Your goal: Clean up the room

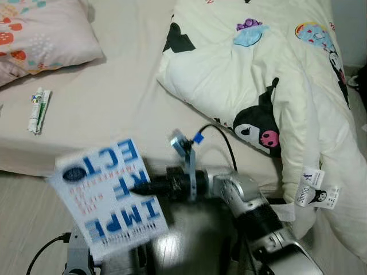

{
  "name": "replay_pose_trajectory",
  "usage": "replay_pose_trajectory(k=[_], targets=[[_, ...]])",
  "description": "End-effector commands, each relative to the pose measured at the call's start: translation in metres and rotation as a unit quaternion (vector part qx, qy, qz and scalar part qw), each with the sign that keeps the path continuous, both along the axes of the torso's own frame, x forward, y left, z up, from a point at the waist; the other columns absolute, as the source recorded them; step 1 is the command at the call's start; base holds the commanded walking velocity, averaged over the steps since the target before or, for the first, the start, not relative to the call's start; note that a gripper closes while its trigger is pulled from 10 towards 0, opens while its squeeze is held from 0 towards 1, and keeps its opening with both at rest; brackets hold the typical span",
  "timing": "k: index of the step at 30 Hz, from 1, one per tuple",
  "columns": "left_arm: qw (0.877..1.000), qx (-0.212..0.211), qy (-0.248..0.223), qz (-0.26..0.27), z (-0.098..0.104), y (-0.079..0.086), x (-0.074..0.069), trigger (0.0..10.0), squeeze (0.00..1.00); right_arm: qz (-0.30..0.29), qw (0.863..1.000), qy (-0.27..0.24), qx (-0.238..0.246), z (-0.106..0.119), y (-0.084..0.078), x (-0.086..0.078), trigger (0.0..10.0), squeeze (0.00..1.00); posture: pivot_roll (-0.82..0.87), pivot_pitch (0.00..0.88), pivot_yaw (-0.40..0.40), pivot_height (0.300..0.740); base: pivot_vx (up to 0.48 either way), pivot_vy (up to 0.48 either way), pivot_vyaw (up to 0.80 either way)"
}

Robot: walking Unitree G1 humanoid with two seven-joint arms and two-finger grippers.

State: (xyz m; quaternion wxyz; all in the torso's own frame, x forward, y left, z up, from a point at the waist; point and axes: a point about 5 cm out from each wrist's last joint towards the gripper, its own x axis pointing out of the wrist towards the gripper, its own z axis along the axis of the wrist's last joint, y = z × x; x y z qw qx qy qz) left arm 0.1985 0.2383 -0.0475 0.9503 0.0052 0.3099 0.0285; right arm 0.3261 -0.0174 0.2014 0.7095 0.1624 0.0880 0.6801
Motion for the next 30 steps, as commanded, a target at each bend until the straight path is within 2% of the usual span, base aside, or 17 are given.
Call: replay_pose_trajectory(k=[1,4,5,8,9,11,12,13,15,16,22,23,24,26,27,29,30], targets=[[0.999,-0.006,0.031,0.010,-0.011,0.001,-0.017,10.0,0.00,-0.095,0.994,-0.014,0.052,0.025,0.007,0.024,0.9,0.00,0.19,0.387,0.019,0.495,0.000,0.000,0.00],[0.999,-0.007,0.030,0.010,-0.011,0.001,-0.016,10.0,0.00,-0.137,0.988,-0.013,0.067,0.039,0.010,0.036,1.2,0.00,0.19,0.388,0.020,0.495,0.000,0.000,0.00],[1.000,-0.007,0.029,0.008,-0.011,0.001,-0.016,10.0,0.00,-0.160,0.984,-0.008,0.079,0.048,0.014,0.043,10.0,0.13,0.19,0.392,0.024,0.495,0.000,0.000,0.00],[1.000,-0.006,0.028,0.006,-0.011,0.000,-0.016,10.0,0.00,-0.187,0.978,0.000,0.095,0.060,0.019,0.051,10.0,0.13,0.19,0.392,0.024,0.495,0.000,0.000,0.00],[1.000,-0.006,0.029,0.004,-0.011,0.000,-0.017,10.0,0.00,-0.228,0.968,0.014,0.105,0.064,0.017,0.057,10.0,1.00,0.20,0.389,0.025,0.495,0.000,0.000,0.00],[1.000,-0.006,0.029,0.004,-0.011,0.000,-0.017,10.0,0.00,-0.228,0.968,0.014,0.105,0.064,0.017,0.057,10.0,1.00,0.20,0.389,0.025,0.495,0.000,0.000,0.00],[1.000,-0.004,0.030,0.002,-0.011,0.000,-0.018,10.0,0.00,-0.288,0.953,0.037,0.090,0.060,0.013,0.065,10.0,1.00,0.20,0.391,0.025,0.495,0.000,0.000,0.00],[1.000,-0.003,0.030,-0.001,-0.012,-0.001,-0.019,10.0,0.00,-0.361,0.928,0.074,0.046,0.039,0.007,0.072,10.0,1.00,0.21,0.391,0.019,0.495,0.000,0.000,0.00],[1.000,-0.003,0.029,-0.001,-0.012,-0.001,-0.019,10.0,0.00,-0.371,0.925,0.083,0.030,0.032,0.006,0.072,10.0,0.96,0.21,0.392,0.018,0.495,0.000,0.000,0.00],[1.000,-0.003,0.027,-0.003,-0.012,-0.002,-0.019,10.0,0.00,-0.370,0.924,0.097,0.006,0.011,0.004,0.069,10.0,0.68,0.20,0.393,0.017,0.495,0.000,0.000,0.00],[0.999,-0.004,0.035,-0.011,-0.015,-0.006,-0.022,10.0,0.00,-0.396,0.912,0.105,-0.029,-0.020,-0.008,0.066,10.0,0.69,0.18,0.393,0.021,0.495,0.000,0.000,0.00],[0.999,-0.006,0.036,-0.011,-0.016,-0.008,-0.022,10.0,0.00,-0.410,0.906,0.098,-0.035,-0.023,-0.016,0.067,10.0,0.67,0.17,0.386,0.016,0.495,0.000,0.000,0.00],[0.999,-0.009,0.035,-0.013,-0.016,-0.012,-0.020,10.0,0.00,-0.431,0.898,0.087,-0.030,-0.022,-0.030,0.070,10.0,0.54,0.16,0.383,0.014,0.495,0.000,0.000,0.00],[0.999,-0.011,0.034,-0.013,-0.016,-0.014,-0.019,10.0,0.00,-0.444,0.892,0.080,-0.024,-0.020,-0.039,0.073,10.0,0.54,0.16,0.383,0.014,0.495,0.000,0.000,0.00],[0.999,-0.014,0.033,-0.014,-0.016,-0.018,-0.015,10.0,0.00,-0.472,0.880,0.031,-0.031,-0.010,-0.059,0.078,10.0,0.00,0.15,0.376,0.012,0.495,0.000,0.000,0.00],[0.999,-0.015,0.032,-0.015,-0.016,-0.019,-0.014,10.0,0.00,-0.477,0.878,0.009,-0.033,-0.005,-0.065,0.080,10.0,0.00,0.15,0.375,0.012,0.495,0.000,0.000,0.00],[0.999,-0.017,0.032,-0.016,-0.016,-0.022,-0.013,10.0,0.00,-0.475,0.879,-0.028,-0.016,0.011,-0.074,0.081,10.0,0.00,0.14,0.366,0.011,0.495,0.000,0.000,0.00]])
